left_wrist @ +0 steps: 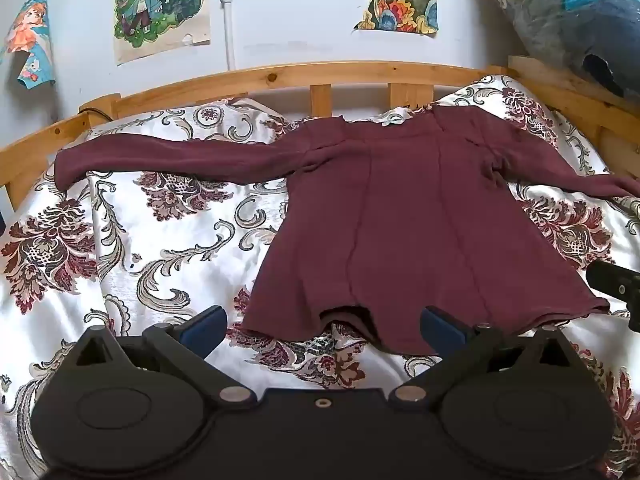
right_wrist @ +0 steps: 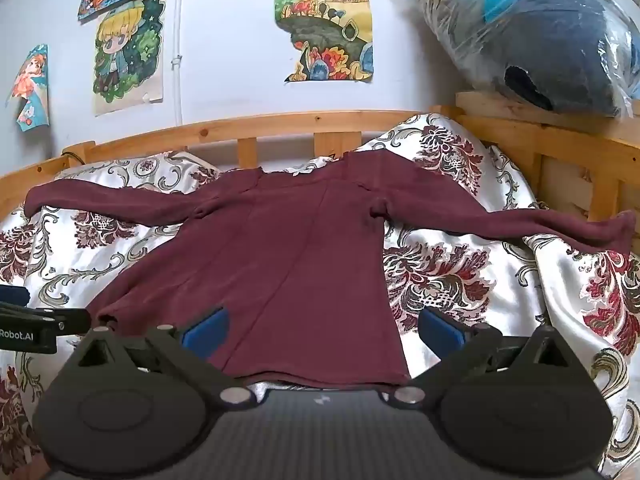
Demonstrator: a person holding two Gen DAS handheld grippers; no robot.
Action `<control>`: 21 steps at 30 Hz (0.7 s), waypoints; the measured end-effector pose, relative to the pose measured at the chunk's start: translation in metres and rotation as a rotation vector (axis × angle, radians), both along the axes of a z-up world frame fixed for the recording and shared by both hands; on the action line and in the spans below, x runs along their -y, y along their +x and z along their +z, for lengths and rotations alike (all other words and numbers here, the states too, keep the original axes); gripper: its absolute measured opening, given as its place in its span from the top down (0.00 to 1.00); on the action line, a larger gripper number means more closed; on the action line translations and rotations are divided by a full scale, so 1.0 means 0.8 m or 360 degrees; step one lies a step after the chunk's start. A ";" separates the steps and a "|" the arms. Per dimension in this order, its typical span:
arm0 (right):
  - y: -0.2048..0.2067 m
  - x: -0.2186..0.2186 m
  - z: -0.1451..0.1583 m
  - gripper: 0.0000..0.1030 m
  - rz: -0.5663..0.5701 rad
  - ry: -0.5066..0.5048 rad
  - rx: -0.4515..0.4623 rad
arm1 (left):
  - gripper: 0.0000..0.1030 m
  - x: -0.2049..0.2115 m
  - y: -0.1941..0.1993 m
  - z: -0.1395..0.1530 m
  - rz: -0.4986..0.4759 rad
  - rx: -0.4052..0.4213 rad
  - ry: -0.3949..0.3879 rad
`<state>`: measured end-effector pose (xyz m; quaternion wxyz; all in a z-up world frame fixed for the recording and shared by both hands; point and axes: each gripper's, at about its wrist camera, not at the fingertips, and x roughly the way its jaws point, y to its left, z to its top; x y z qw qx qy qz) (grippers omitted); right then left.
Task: Fold small clothes
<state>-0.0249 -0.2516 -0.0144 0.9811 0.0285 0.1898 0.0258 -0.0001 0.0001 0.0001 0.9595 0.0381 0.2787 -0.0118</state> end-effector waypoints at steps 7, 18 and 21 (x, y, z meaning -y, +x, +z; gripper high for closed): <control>0.000 -0.001 -0.002 0.00 0.0001 -0.0003 -0.0006 | 0.01 -0.003 0.001 0.000 0.0003 0.0003 0.0004; 0.001 -0.002 -0.002 0.00 -0.0007 -0.0007 -0.0010 | 0.01 -0.002 0.002 -0.001 0.0024 -0.0006 0.0026; 0.002 -0.004 -0.004 0.00 -0.0012 -0.0012 -0.0011 | 0.01 -0.003 0.002 -0.002 0.0030 -0.0011 0.0026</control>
